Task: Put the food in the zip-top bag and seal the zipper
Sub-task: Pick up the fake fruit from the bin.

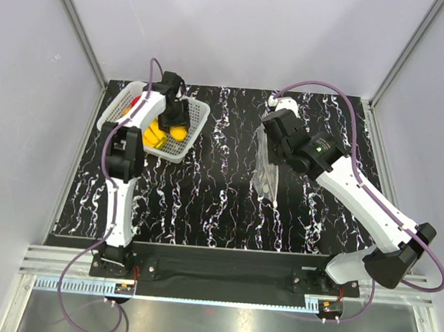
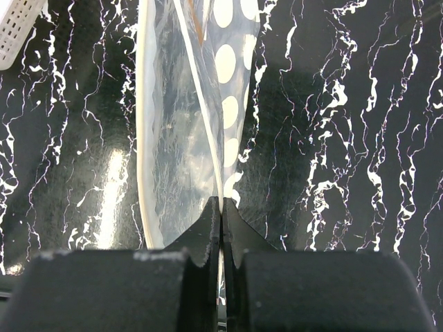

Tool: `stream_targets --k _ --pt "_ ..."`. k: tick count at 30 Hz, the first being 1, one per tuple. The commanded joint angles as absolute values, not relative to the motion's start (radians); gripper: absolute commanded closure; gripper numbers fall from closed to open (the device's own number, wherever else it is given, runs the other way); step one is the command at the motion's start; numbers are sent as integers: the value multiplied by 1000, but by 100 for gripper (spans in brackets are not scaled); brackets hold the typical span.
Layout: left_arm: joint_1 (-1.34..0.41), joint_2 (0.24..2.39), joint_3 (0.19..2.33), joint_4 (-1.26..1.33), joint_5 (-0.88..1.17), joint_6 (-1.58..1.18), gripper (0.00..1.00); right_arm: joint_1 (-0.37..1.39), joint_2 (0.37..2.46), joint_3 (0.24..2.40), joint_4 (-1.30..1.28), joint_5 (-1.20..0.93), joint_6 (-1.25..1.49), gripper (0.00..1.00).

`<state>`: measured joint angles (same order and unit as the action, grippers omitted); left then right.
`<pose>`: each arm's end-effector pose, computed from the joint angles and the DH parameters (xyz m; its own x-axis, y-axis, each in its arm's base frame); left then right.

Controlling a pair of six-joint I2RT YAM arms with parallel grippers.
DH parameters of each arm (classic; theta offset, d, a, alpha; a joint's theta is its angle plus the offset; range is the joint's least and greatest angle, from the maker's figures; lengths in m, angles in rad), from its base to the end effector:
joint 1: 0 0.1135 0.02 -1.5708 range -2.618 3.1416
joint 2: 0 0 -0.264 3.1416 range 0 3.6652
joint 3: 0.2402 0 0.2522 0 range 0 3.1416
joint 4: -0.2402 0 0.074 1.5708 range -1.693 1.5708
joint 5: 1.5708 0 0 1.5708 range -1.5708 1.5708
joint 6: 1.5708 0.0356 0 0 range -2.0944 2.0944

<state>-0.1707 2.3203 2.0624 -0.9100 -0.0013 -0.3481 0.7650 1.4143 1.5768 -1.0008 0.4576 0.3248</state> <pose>0.4878 -0.0840 0.2015 -0.9100 -0.1893 -0.3690 -0.1500 0.9797 -0.1326 0.2141 0.1838 0.3943 -0.6386 -0.2162 -0.7386 -0.2156 0.9716 -0.0979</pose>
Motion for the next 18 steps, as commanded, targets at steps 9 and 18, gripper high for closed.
stream_targets --k 9,18 --pt "-140 1791 1706 -602 187 -417 48 772 1402 1582 -993 451 321 100" --pt "-288 1351 1159 -108 445 -655 48 770 1454 1649 -1040 440 345 100"
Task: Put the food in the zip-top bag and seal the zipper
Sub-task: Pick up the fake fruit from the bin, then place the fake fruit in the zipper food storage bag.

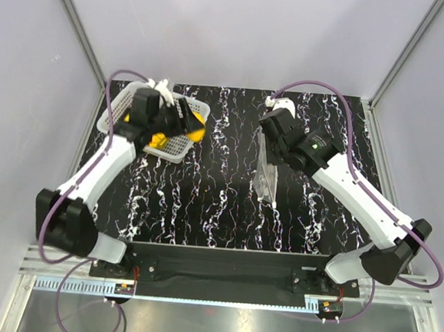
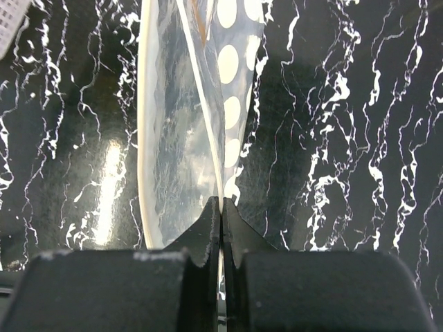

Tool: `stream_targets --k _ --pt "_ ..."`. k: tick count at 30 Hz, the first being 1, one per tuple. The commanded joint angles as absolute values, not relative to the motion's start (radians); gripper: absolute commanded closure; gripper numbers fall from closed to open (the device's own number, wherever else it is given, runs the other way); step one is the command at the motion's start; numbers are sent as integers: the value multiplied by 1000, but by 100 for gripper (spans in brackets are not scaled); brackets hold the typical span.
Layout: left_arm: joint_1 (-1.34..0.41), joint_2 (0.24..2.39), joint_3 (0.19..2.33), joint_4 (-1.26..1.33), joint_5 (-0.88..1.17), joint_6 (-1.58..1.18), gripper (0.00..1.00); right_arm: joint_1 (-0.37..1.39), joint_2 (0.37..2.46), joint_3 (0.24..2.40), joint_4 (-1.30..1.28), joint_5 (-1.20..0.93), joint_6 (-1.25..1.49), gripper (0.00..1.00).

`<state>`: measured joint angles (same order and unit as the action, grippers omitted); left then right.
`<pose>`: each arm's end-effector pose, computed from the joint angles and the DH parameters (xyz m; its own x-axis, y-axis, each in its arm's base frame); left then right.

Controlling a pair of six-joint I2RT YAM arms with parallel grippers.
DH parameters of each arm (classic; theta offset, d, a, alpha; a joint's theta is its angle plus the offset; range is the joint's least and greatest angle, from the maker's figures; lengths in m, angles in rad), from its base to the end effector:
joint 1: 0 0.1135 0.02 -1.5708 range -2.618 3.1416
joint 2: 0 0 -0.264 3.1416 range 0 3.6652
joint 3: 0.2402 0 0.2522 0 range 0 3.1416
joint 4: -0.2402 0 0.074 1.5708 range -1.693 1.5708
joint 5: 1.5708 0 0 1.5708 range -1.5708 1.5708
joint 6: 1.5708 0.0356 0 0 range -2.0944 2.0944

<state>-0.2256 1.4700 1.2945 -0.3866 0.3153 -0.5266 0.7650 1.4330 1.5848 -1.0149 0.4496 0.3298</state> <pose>0.3254 -0.0860 0.3350 -0.6845 -0.3331 -0.6484 0.1439 0.8103 -0.5681 0.2169 0.1867 0.3908 -0.6546 -0.2241 -0.7220 -0.2197 0.9702 -0.1019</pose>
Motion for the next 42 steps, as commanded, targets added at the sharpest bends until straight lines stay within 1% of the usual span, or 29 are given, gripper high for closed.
stream_targets --k 1,3,4,6,7,9,10,11,13,14,16,18,20,22,27,29,33,35,38,39,40,42 --pt "-331 1315 1117 -66 445 -678 48 770 1462 1658 -1064 446 353 100" --pt "-376 1220 1016 36 431 -728 48 770 1494 1692 -1098 478 360 100" --pt "-414 1192 994 50 422 -736 48 770 1508 1703 -1135 495 368 100" --pt "-436 1122 960 45 382 -749 48 772 1564 1761 -1182 526 374 100" --pt "-440 1100 956 34 365 -749 48 772 1589 1791 -1248 535 376 100" --pt "-442 1055 969 -29 345 -733 47 793 1661 1888 -1333 657 393 100" --pt "-442 1049 977 -46 345 -727 47 808 1683 1922 -1435 716 428 100" --pt "-442 1043 997 -63 353 -716 47 808 1715 1951 -1480 812 446 100" --pt "-446 1043 1012 -100 359 -710 47 807 1732 2002 -1563 902 486 100" --pt "-449 1039 1015 -104 360 -709 47 807 1738 2008 -1577 976 494 100" --pt "-459 1039 1015 -101 359 -712 47 784 1746 2028 -1626 1014 520 100" --pt "-466 1040 1009 -95 354 -713 47 756 1732 2004 -1624 1040 503 100" --pt "-480 1049 1002 -98 354 -713 48 721 1715 1967 -1624 1054 450 100" --pt "-495 1052 993 -97 347 -712 47 709 1694 1882 -1617 1089 431 100" --pt "-525 1066 962 -89 345 -710 48 696 1704 1856 -1615 1082 390 100" --pt "-532 1068 956 -90 338 -707 48 703 1776 1900 -1621 1014 379 100" --pt "-545 1072 948 -106 324 -696 48 779 1929 1959 -1626 962 402 100" --pt "-549 1069 933 -107 314 -690 48 813 2014 1976 -1594 913 400 100" --pt "-555 1046 875 -95 302 -690 48 834 2054 1964 -1504 849 394 100" --pt "-557 1037 861 -95 298 -690 48 836 2048 1951 -1432 821 374 100" --pt "-555 1031 848 -97 284 -689 48 838 2030 1941 -1398 764 367 100" --pt "-555 1003 810 -112 262 -684 48 836 2004 1908 -1336 721 356 100"
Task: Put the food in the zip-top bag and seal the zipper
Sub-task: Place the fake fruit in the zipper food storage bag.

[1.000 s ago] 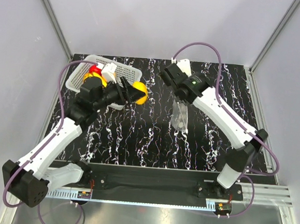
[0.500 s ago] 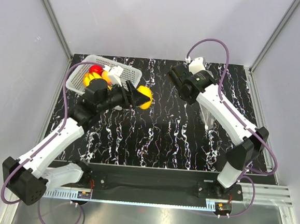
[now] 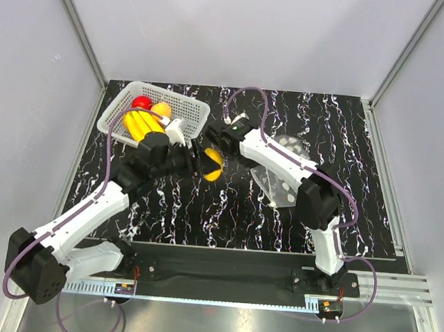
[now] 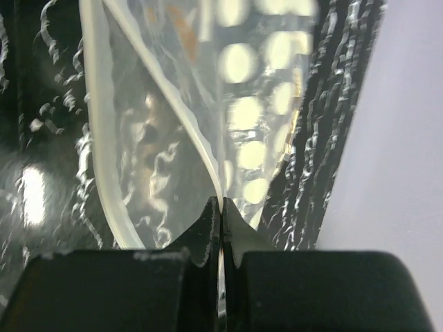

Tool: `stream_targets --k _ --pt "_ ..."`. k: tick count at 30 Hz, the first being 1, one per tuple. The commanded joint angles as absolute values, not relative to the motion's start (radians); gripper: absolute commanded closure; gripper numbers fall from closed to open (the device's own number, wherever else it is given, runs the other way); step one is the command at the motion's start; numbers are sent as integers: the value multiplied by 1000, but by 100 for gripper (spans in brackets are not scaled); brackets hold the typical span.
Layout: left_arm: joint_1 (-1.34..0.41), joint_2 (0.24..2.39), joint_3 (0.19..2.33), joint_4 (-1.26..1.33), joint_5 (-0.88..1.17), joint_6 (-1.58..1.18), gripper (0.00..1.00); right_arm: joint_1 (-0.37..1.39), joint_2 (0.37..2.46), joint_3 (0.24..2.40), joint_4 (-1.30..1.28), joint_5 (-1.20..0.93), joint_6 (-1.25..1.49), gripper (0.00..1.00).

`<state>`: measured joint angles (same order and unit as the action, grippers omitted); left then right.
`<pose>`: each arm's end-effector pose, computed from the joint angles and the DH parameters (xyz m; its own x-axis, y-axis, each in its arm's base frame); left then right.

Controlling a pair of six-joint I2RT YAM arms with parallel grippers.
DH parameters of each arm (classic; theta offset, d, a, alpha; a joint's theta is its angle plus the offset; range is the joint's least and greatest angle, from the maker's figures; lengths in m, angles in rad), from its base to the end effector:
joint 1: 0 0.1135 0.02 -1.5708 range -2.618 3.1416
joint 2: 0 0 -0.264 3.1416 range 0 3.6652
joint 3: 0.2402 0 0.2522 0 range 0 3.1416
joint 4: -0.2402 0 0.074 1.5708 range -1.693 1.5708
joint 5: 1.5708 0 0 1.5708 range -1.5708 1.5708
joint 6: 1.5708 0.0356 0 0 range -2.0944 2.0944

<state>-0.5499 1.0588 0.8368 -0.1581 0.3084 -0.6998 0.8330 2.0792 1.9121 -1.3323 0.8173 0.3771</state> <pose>0.2016 -0.1362 0.3082 -0.7175 -0.2800 -0.6378 0.3610 0.6336 -0.6842 0.2930 0.2837 0.2644 -0.7973 -0.5026 -0.3342 -0.1911 0.7355 -0.6501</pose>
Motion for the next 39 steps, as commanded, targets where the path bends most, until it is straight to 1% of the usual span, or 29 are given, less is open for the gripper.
stream_targets --k 1,6,10,13,19,24,25,28,33,37,39 --pt "-557 993 799 -115 244 -686 48 839 1990 1895 -1284 700 353 100" --pt "-555 972 758 -133 216 -686 48 835 1884 1770 -1083 513 315 100" --pt "-560 1017 746 -77 262 -706 49 836 1870 1732 -1040 418 316 100" --pt "-571 1032 756 -72 238 -701 49 835 1862 1684 -974 344 311 100" --pt "-584 1081 785 -127 212 -675 49 838 1870 1651 -951 382 325 100" --pt "-629 1132 744 24 219 -745 50 838 1865 1651 -939 356 333 100" --pt "-637 1134 733 100 221 -782 50 838 1867 1652 -937 351 334 100" --pt "-658 1117 681 224 204 -830 50 838 1871 1652 -939 347 334 100" --pt "-678 1112 657 232 172 -813 51 838 1867 1651 -934 345 331 100" --pt "-687 1135 546 515 180 -949 53 838 1852 1651 -927 328 328 100" --pt "-699 1153 548 554 170 -959 54 838 1852 1655 -930 327 328 100"
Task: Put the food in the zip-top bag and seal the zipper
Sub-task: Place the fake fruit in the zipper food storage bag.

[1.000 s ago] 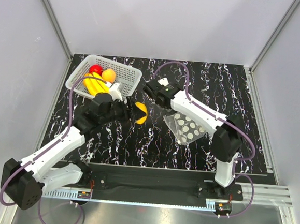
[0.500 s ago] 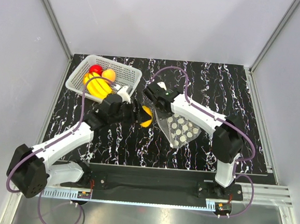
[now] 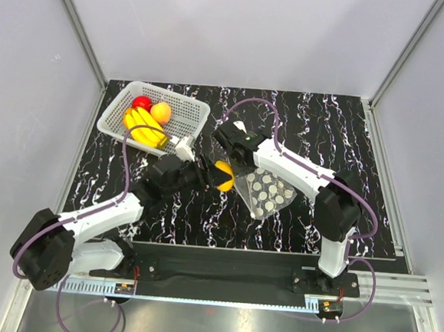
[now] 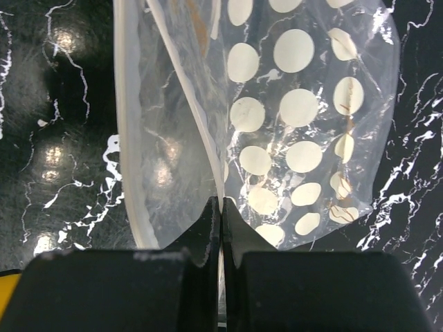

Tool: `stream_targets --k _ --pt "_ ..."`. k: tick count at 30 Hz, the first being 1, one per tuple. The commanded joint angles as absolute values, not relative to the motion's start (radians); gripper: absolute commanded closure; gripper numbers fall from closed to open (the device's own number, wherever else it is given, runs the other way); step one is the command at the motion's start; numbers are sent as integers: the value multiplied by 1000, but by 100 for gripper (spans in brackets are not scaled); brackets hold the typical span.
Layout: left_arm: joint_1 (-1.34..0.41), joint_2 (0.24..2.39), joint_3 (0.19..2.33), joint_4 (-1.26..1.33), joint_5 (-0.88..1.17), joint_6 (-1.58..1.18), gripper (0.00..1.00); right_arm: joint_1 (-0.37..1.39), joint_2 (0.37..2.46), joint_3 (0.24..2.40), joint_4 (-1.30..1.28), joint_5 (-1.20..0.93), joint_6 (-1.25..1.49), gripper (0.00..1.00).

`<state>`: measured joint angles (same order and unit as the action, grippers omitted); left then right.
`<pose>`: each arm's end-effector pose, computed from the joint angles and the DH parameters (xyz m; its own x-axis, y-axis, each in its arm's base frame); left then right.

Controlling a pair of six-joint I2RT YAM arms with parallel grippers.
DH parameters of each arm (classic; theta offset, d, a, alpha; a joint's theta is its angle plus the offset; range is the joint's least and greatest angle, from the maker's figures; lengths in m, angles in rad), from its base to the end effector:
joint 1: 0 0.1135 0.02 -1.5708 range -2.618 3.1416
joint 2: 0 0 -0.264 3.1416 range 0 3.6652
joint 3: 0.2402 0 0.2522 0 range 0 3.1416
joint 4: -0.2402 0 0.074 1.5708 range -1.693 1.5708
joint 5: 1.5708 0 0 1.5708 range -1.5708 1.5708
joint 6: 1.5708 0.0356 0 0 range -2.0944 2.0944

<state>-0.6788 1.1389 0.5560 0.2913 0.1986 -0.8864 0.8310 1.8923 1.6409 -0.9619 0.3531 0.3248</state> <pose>0.1912 -0.1633 0.2372 -0.7323 -0.3851 -0.5616 0.3088 0.5472 -0.7779 0.2742 0.2821 0.2605 -0.7936 -0.4253 -0.4350 -0.3779 0.9050 -0.1953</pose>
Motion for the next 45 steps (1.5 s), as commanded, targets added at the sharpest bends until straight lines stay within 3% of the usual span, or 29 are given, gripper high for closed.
stream_targets --k 1,14,28,45 --pt "-703 1166 543 599 160 -969 54 838 1853 1661 -934 327 328 100" --pt "-738 1287 515 742 129 -1101 53 838 1848 1681 -960 348 324 100" --pt "-833 1051 370 753 -26 -1017 54 838 1856 1684 -963 359 324 100" --pt "-960 1325 419 1060 -67 -924 54 838 1819 1695 -989 258 308 100"
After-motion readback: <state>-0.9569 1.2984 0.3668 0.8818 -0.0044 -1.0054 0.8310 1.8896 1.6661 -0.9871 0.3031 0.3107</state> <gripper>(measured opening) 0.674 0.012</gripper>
